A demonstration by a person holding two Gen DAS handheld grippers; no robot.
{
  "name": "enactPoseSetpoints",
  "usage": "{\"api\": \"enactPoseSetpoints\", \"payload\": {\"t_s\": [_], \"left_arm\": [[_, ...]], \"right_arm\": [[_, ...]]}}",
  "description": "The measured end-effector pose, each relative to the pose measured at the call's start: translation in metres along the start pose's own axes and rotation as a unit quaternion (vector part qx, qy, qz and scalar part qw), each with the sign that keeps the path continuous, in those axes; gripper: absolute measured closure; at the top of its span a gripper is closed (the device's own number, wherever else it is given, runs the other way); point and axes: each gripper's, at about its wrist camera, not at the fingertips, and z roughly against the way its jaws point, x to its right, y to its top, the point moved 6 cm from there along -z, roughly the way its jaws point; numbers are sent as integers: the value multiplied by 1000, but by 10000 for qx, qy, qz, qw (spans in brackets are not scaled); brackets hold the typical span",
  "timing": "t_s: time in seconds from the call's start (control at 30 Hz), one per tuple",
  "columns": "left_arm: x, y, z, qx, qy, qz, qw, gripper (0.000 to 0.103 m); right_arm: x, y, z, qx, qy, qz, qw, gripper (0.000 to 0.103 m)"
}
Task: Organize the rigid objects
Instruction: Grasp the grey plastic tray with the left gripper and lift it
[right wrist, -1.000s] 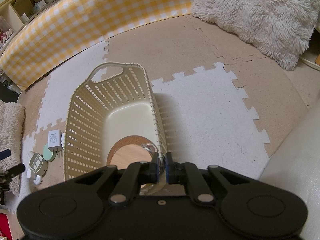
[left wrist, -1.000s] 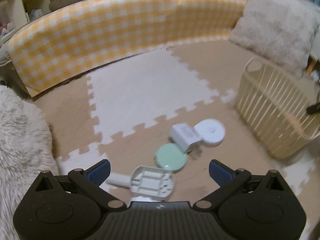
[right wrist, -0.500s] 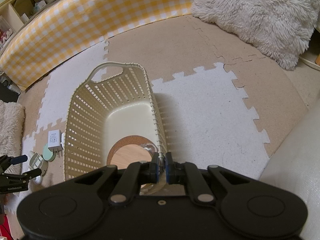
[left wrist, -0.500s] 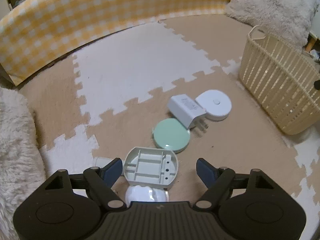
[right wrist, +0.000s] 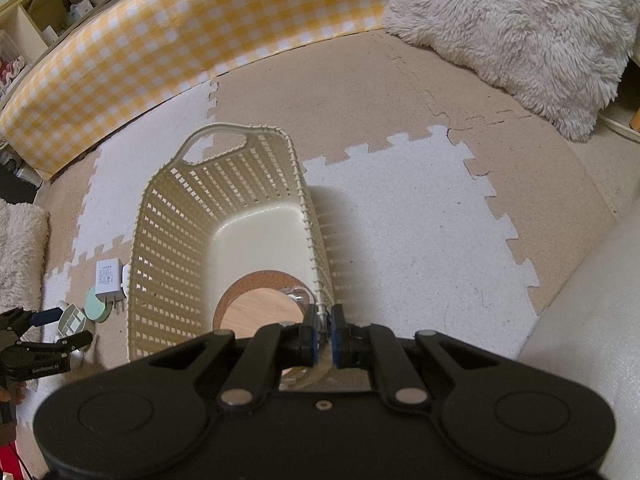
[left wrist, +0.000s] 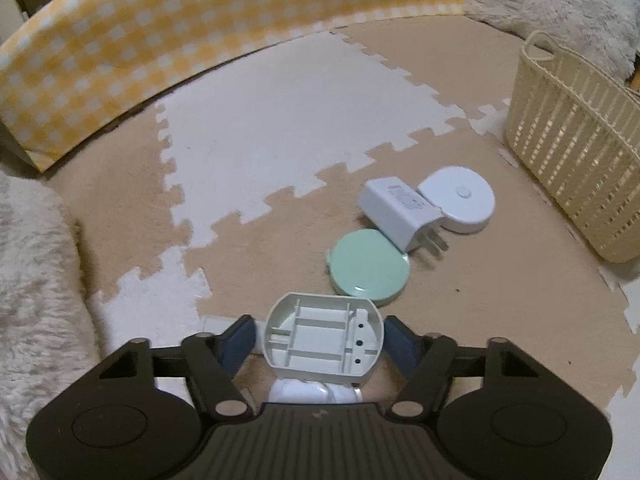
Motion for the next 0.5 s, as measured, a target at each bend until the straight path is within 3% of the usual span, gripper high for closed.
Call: {"api": "enactPoseSetpoints", "payload": {"t_s": [0.27, 0.5], "left_arm": [[0, 1, 3, -38, 33, 130, 9999, 38], [-11, 5, 15, 76, -10, 784, 9969, 38]], "right_arm": [[0, -1, 0, 1, -18, 18, 10000, 97], [-1, -1, 0, 3, -26, 32, 10000, 97]]}}
